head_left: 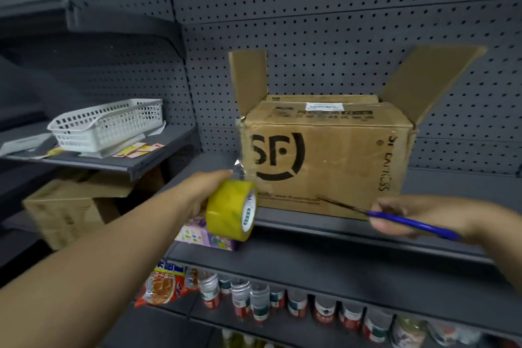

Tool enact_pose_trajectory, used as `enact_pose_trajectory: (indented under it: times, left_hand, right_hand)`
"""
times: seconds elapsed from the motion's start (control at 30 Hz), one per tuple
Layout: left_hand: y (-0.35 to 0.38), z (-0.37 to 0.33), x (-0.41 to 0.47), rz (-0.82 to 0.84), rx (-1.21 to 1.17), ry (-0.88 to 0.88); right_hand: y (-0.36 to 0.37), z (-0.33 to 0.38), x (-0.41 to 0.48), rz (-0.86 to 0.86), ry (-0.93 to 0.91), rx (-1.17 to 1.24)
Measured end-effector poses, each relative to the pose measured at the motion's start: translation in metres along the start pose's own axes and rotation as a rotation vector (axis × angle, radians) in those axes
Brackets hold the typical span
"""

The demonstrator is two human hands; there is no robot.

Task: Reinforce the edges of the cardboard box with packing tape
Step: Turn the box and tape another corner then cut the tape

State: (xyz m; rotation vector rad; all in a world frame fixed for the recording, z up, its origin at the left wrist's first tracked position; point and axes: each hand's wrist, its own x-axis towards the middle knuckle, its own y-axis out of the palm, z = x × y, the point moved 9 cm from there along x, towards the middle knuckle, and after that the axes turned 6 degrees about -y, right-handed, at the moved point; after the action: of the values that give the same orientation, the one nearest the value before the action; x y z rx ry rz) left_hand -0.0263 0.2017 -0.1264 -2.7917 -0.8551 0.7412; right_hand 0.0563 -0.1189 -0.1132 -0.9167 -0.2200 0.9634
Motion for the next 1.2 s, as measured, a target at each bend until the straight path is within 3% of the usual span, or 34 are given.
enact_pose_trajectory:
  times: [0.2, 0.37, 0.97, 1.2]
  left_hand:
    - [0.007, 0.012, 0.027, 0.165, 0.000, -0.097]
    - [0.018, 0.010, 0.031, 0.314, -0.058, -0.095]
    - [0.016, 0.006, 0.059, 0.359, -0.125, -0.058]
    - [0.017, 0.007, 0.057, 0.413, -0.111, -0.062]
  right_hand:
    - [0.034, 0.063, 0.072, 0.157, 0.239, -0.035]
    - [0.039, 0.077, 0.102, 0.171, 0.373, -0.043]
    - [0.034, 0.109, 0.153, 0.085, 0.251, -0.168]
    - [0.044, 0.099, 0.148, 0.180, 0.371, 0.001]
